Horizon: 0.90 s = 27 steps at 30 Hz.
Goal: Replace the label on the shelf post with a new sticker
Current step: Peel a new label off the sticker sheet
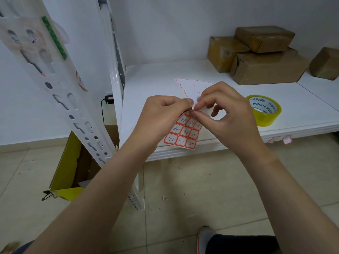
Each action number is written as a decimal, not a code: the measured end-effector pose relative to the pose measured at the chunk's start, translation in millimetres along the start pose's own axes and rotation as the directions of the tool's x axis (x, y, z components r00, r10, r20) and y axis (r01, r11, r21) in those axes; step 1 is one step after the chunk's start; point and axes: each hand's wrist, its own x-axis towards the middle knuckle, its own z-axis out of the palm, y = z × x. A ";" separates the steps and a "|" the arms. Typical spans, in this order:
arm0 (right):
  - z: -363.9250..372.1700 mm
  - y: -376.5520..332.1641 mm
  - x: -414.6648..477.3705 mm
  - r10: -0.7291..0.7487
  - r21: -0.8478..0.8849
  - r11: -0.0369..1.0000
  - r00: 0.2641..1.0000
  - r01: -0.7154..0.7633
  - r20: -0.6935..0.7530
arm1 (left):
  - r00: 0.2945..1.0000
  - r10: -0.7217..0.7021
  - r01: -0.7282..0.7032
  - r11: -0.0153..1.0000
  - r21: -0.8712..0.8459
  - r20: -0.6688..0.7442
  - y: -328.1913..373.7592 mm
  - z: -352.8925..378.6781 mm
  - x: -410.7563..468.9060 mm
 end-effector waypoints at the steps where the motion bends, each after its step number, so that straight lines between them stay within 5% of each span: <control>1: 0.2 -0.3 -0.1 -0.003 0.013 1.000 1.000 0.003 0.005 | 1.000 0.020 -0.020 0.999 0.025 -0.007 0.0 0.3 0.1; 27: -8.3 0.4 -1.4 -0.036 0.124 0.991 0.998 0.043 -0.053 | 0.997 -0.066 0.064 0.996 -0.059 -0.035 -4.9 -7.7 13.3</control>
